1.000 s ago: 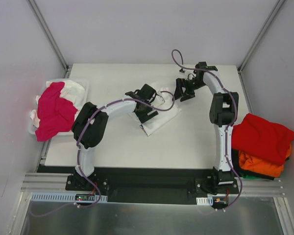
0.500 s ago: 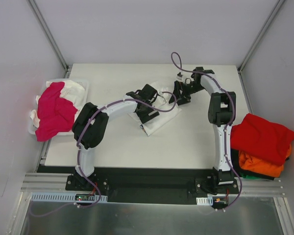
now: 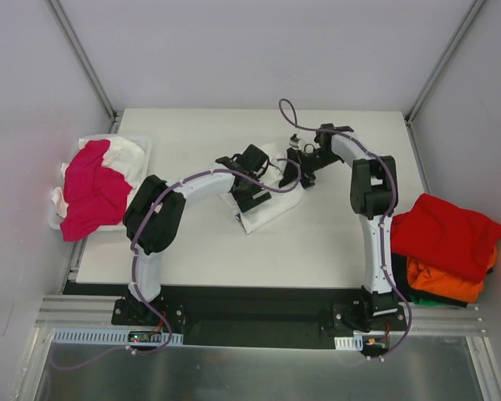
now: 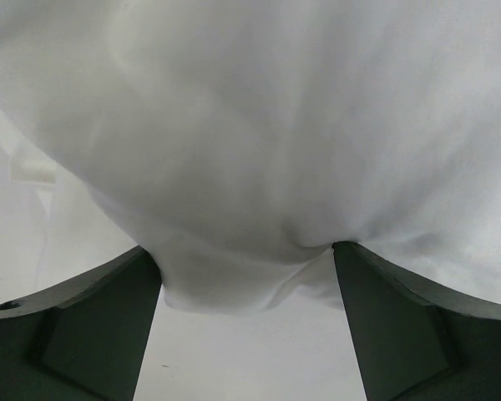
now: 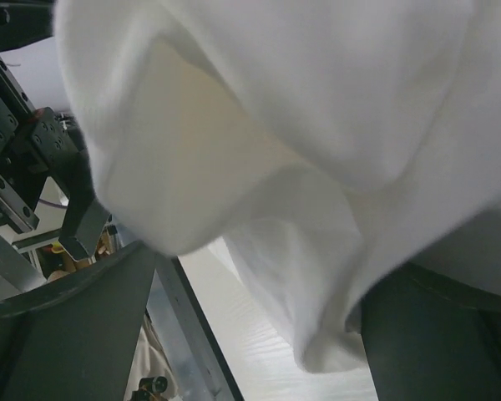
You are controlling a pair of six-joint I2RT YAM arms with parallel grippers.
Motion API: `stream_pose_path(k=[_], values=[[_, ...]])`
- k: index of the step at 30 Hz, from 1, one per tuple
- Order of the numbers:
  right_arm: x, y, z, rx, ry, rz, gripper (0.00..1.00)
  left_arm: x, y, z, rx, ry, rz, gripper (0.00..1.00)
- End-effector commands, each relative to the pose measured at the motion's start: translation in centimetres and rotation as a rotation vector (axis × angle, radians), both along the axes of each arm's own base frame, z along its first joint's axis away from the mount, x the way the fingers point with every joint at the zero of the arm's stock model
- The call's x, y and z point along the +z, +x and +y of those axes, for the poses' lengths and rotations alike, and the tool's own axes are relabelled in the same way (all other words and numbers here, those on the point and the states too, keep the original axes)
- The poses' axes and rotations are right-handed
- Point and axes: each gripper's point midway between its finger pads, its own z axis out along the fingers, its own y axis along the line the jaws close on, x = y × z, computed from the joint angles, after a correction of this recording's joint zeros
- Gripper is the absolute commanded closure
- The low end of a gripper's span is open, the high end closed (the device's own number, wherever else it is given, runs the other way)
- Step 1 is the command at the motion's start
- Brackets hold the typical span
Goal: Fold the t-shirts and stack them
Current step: Smooth out wrinkles on the folded tshirt
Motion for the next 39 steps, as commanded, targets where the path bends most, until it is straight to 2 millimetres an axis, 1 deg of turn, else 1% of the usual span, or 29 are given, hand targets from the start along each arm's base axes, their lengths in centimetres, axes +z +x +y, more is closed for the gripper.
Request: stream_pose_path(k=[1,3,7,9,10,13,14,15,16,17,18,20,21,22,23,24,25,26,27,28,29,31,32,34,35,37,38,39], values=[[1.1,-1.8,1.5,0.067,0.001,-0.040,0.04,2.5,-0.1,-0.9,-0.026,-0.039,-0.040,0.18],[1.1,-2.2,1.9,0.079,0.007,-0.043,0.04,2.7,-0.1,-0.8,-0.028,-0.037,-0.044,0.18],[0.9,-4.0,2.3,0.106,0.001,-0.028,0.01,2.7,-0.2,-0.3,-0.029,-0.023,-0.051,0.18],[1.3,-4.4,2.4,0.116,0.004,-0.041,0.11,2.8,-0.4,-0.1,-0.032,-0.018,-0.055,0.19],[1.3,-4.6,2.4,0.118,0.002,-0.039,0.22,2.8,-0.4,0.1,-0.031,-0.015,-0.057,0.19],[1.5,-5.4,2.0,0.127,-0.009,-0.045,0.38,3.7,0.0,0.3,-0.033,-0.009,-0.084,0.19],[1.4,-5.8,1.8,0.130,-0.018,-0.041,0.54,3.9,0.1,0.4,-0.031,-0.001,-0.094,0.19],[1.6,-5.9,1.7,0.134,-0.031,-0.051,0.63,4.4,0.4,0.4,-0.030,-0.001,-0.111,0.19],[1.7,-6.0,1.5,0.138,-0.038,-0.060,0.84,4.6,0.6,0.5,-0.030,0.004,-0.120,0.19],[1.5,-6.3,1.2,0.141,-0.057,-0.051,0.93,5.2,0.9,0.6,-0.028,0.006,-0.138,0.18],[1.9,-6.5,1.0,0.143,-0.063,-0.061,0.99,5.5,1.1,0.6,-0.028,0.006,-0.148,0.18],[2.1,-7.0,0.9,0.150,-0.072,-0.070,0.99,6.2,1.4,0.6,-0.031,0.006,-0.168,0.18],[1.8,-7.5,0.6,0.158,-0.094,-0.066,0.99,6.7,1.6,0.5,-0.028,0.003,-0.183,0.18],[2.5,-7.9,0.5,0.167,-0.104,-0.091,0.99,7.0,1.9,0.7,-0.023,0.000,-0.190,0.19],[2.7,-8.0,0.4,0.175,-0.116,-0.114,0.99,7.6,2.1,0.8,-0.017,-0.006,-0.202,0.18],[2.4,-8.6,0.1,0.184,-0.148,-0.118,0.99,8.3,2.5,0.8,-0.009,-0.014,-0.218,0.19],[3.6,-8.7,-0.1,0.184,-0.157,-0.161,0.99,8.8,2.8,1.1,-0.003,-0.016,-0.229,0.18],[3.7,-8.7,-0.5,0.181,-0.196,-0.182,0.99,9.8,3.3,1.0,0.003,-0.026,-0.253,0.18],[4.2,-8.8,-0.7,0.178,-0.213,-0.203,0.99,10.3,3.5,1.2,0.010,-0.029,-0.266,0.18],[5.2,-8.8,-1.0,0.171,-0.230,-0.238,0.99,10.8,3.9,1.5,0.018,-0.026,-0.278,0.18],[5.4,-8.7,-1.7,0.159,-0.283,-0.259,0.99,11.7,4.5,1.7,0.029,-0.035,-0.301,0.18],[6.0,-8.7,-2.5,0.141,-0.337,-0.286,0.99,12.3,5.0,2.2,0.045,-0.034,-0.317,0.18],[6.5,-8.3,-3.7,0.122,-0.410,-0.325,0.99,12.8,5.4,2.7,0.059,-0.037,-0.326,0.18],[7.0,-8.6,-4.9,0.105,-0.472,-0.341,0.99,12.9,5.7,3.2,0.068,-0.034,-0.330,0.18],[7.7,-8.7,-5.9,0.089,-0.517,-0.372,0.99,12.9,6.0,3.8,0.081,-0.034,-0.333,0.18],[8.4,-8.9,-7.0,0.062,-0.541,-0.384,0.99,12.9,6.2,4.5,0.092,-0.038,-0.329,0.18],[8.9,-9.4,-7.8,0.053,-0.568,-0.387,0.99,12.8,6.3,4.6,0.093,-0.046,-0.325,0.18],[9.2,-9.5,-8.5,0.041,-0.579,-0.385,0.99,12.8,6.5,5.2,0.105,-0.047,-0.322,0.18]])
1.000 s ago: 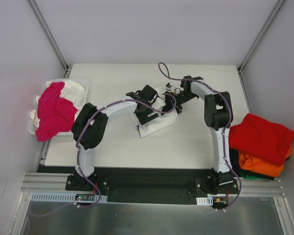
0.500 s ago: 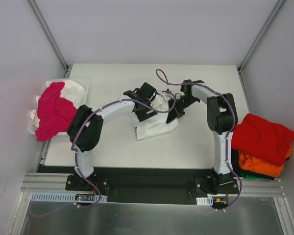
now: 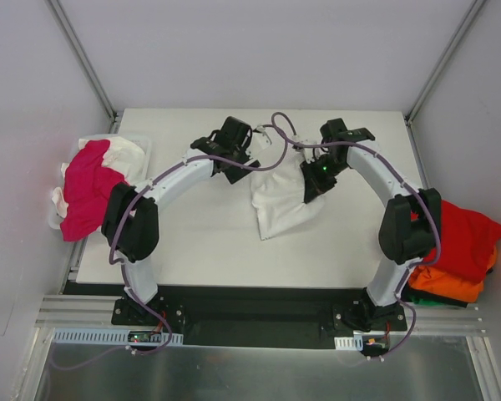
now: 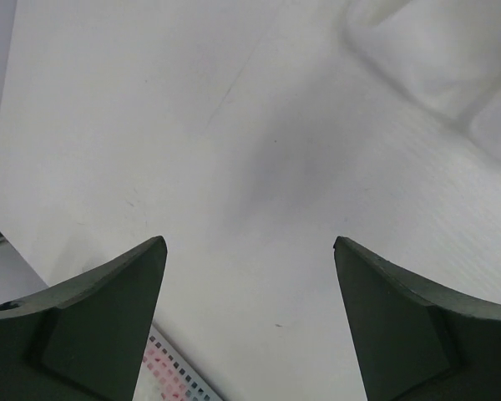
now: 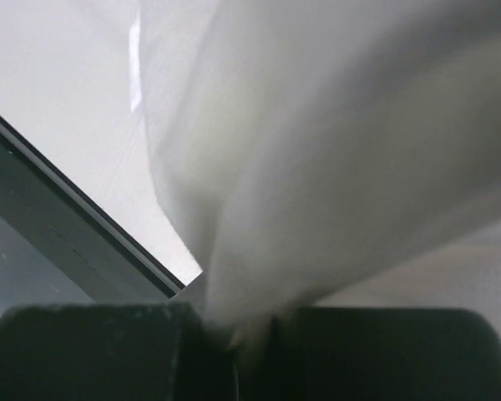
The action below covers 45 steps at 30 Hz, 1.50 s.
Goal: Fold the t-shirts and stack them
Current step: Smooth out wrinkles on the folded tshirt
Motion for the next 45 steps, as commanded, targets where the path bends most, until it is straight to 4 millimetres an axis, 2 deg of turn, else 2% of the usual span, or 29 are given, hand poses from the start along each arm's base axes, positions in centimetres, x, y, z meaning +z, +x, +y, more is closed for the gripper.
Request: stream_pose_path(k=[1,3,6,10,12,23,28,34,37,38,40,41,45], values=[[2.5,-1.3,-4.2,-0.083,-0.118,-0.041,0.99,2.5,0.7,1.8,0.027,-0.023,-0.047,0.18],[3.1,-1.4,-5.7,-0.120,-0.150,-0.063,0.99,2.4,0.7,2.1,0.031,-0.035,-0.043,0.18],[3.5,-2.4,-6.4,-0.139,-0.156,-0.048,0.99,2.2,0.4,2.3,0.024,-0.050,-0.041,0.18],[2.3,-3.8,-6.6,-0.151,-0.152,0.023,0.99,2.3,-0.1,2.4,0.011,-0.061,-0.041,0.18],[1.2,-4.8,-6.2,-0.146,-0.130,0.082,0.99,2.2,-0.3,2.4,0.007,-0.061,-0.037,0.18],[-4.2,-7.7,-3.2,-0.081,0.035,0.406,0.99,3.3,0.3,1.5,-0.007,-0.057,-0.068,0.16],[-5.1,-8.2,-1.5,-0.053,0.145,0.518,0.99,3.1,0.6,1.0,-0.013,-0.028,-0.075,0.16],[-5.5,-7.7,-0.8,-0.009,0.125,0.483,0.99,2.7,0.9,0.3,-0.014,-0.003,-0.075,0.15],[-5.1,-7.5,-1.2,-0.002,0.098,0.435,0.89,2.3,1.1,0.1,-0.015,0.013,-0.073,0.15],[-5.1,-7.5,-1.4,-0.003,0.086,0.422,0.81,2.2,1.1,0.1,-0.015,0.017,-0.068,0.15],[-5.1,-7.8,-2.1,-0.007,0.049,0.388,0.78,2.0,1.2,-0.1,-0.017,0.018,-0.065,0.15],[-5.0,-8.0,-2.3,-0.008,0.037,0.379,0.71,2.0,1.3,-0.2,-0.016,0.014,-0.065,0.15],[-5.1,-8.3,-3.8,-0.031,-0.045,0.323,0.66,1.1,1.7,-0.9,-0.019,0.010,-0.048,0.15]])
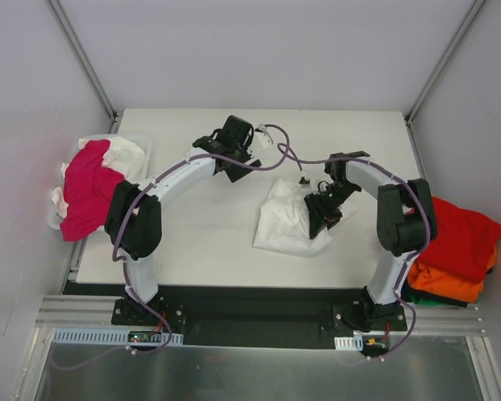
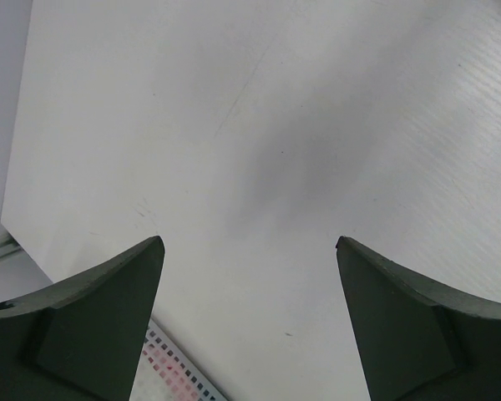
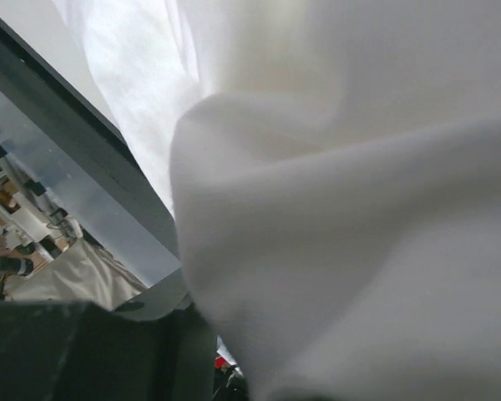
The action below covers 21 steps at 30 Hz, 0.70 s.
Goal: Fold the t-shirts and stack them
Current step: Smooth out wrinkles on the folded tshirt
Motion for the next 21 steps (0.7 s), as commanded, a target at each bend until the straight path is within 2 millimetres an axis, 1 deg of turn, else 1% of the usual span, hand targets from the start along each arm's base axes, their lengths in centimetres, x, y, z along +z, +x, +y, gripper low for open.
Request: stream_pose_path(k=[1,2,5,8,12,14,16,19,21], values=[[1.1,-0.1,-1.9,0.011,-0.103,-0.111,0.63,1.0,1.0,-1.2,-0.010,-0.014,-0.025,0.15],[1.2,-0.1,-2.3,0.009,-0.118,-0.129,0.58,0.9,0.9,-1.6,-0.016,-0.023,-0.018,0.15],[1.1,-0.3,-3.5,0.000,-0.169,-0.144,0.48,0.8,0.8,-2.5,-0.026,-0.046,-0.009,0.15],[1.0,0.0,-4.5,-0.014,-0.198,-0.154,0.45,0.7,0.3,-3.6,-0.043,-0.070,0.004,0.15],[0.5,0.4,-5.5,-0.033,-0.228,-0.144,0.44,1.1,-0.9,-5.5,-0.080,-0.106,0.015,0.15],[0.2,0.6,-6.3,-0.049,-0.253,-0.140,0.43,1.2,-1.6,-6.4,-0.097,-0.119,0.024,0.15],[0.0,0.7,-7.0,-0.059,-0.275,-0.140,0.41,0.8,-2.4,-7.3,-0.125,-0.126,0.040,0.15],[-0.2,1.0,-7.9,-0.073,-0.299,-0.155,0.34,0.2,-2.8,-8.0,-0.138,-0.133,0.059,0.15],[-0.2,1.2,-8.0,-0.082,-0.301,-0.157,0.29,-0.2,-2.9,-8.3,-0.141,-0.129,0.066,0.15]])
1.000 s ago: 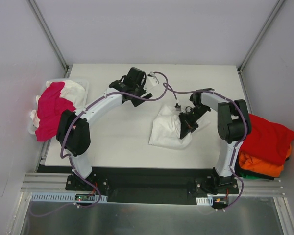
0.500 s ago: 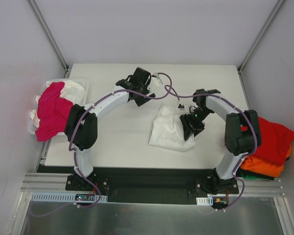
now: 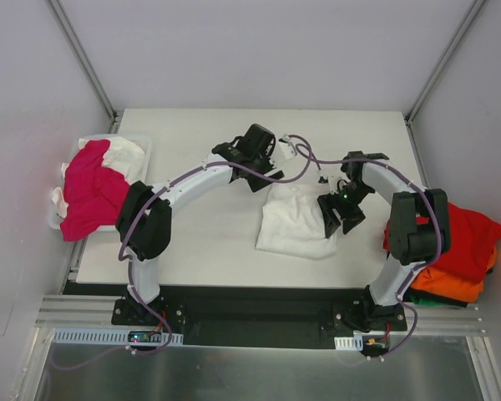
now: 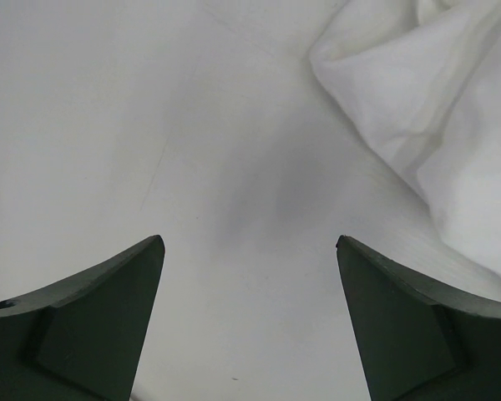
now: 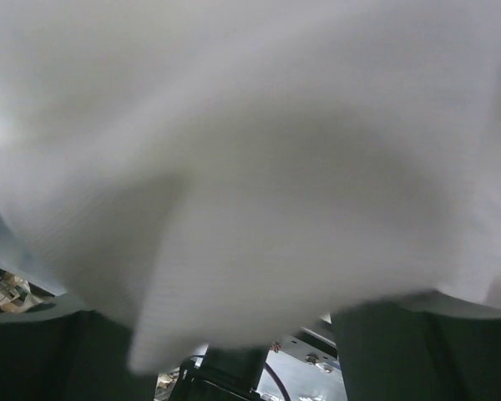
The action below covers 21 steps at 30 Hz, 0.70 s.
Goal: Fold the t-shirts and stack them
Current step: Smooth out wrinkles on the folded tshirt
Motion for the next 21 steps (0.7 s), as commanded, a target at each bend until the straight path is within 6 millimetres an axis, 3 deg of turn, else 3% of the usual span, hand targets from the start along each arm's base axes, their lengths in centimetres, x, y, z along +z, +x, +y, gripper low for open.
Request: stream_pose_path(k=[1,14,21], values=[[0.0,0.4,-1.4,-0.018,-0.045,-0.018,0.28,0.6,-0.4,-1.5,-0.019,-0.046,0.019,0.15],[-1.6,3.1,-0.8,-0.135,0.040,0.035,0.21,-1.0,-1.8,-3.3,-0.045,-0.047,0.062,0.15],[-0.2,5.5,1.1,-0.252,0.268,-0.006,0.21,-1.9,-2.3,-3.4,-0.042,-0.041,0.084,0.15]])
